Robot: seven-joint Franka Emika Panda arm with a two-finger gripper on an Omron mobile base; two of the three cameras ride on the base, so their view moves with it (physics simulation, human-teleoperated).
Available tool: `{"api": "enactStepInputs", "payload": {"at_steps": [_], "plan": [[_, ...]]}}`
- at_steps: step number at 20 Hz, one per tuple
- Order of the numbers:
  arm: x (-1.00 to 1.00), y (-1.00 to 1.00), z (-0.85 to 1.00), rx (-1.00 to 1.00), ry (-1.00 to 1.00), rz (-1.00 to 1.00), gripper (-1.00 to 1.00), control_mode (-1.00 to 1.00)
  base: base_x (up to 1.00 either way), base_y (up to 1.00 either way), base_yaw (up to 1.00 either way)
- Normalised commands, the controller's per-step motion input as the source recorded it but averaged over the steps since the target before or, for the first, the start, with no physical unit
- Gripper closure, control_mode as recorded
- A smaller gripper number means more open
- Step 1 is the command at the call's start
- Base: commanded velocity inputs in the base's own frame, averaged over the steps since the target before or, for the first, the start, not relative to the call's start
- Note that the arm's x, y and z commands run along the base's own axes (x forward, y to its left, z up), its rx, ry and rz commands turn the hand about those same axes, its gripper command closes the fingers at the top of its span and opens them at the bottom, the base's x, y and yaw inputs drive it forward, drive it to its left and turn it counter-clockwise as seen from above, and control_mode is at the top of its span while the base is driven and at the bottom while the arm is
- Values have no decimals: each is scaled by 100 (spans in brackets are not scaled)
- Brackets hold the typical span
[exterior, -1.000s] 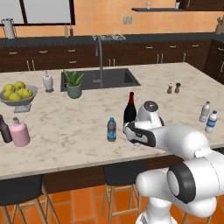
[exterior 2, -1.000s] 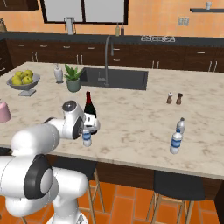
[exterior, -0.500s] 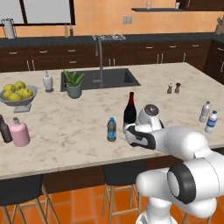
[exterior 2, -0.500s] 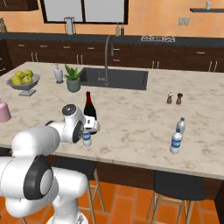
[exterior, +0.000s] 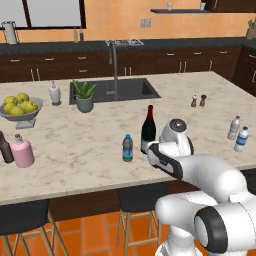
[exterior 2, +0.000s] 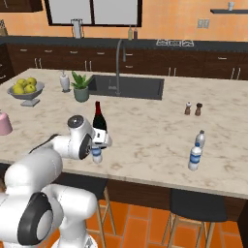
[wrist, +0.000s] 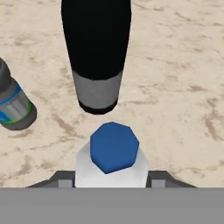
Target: Move the plastic bottles in the middle to the plastics group, and the glass bottles in the middle to the glass group.
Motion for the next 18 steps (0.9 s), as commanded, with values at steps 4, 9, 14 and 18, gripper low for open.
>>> {"api": "enactStepInputs", "payload": {"at_steps": [4, 9, 14, 18], "plan": [[-6, -71, 38, 0, 3, -5, 100, -100, 0, 0, 0], [9, -89, 19, 0, 3, -3, 100, -100, 0, 0, 0], [16, -87, 20, 0, 0, -1, 100, -100, 0, 0, 0], [21, -76, 36, -1, 8, 0, 100, -100, 0, 0, 0]]}}
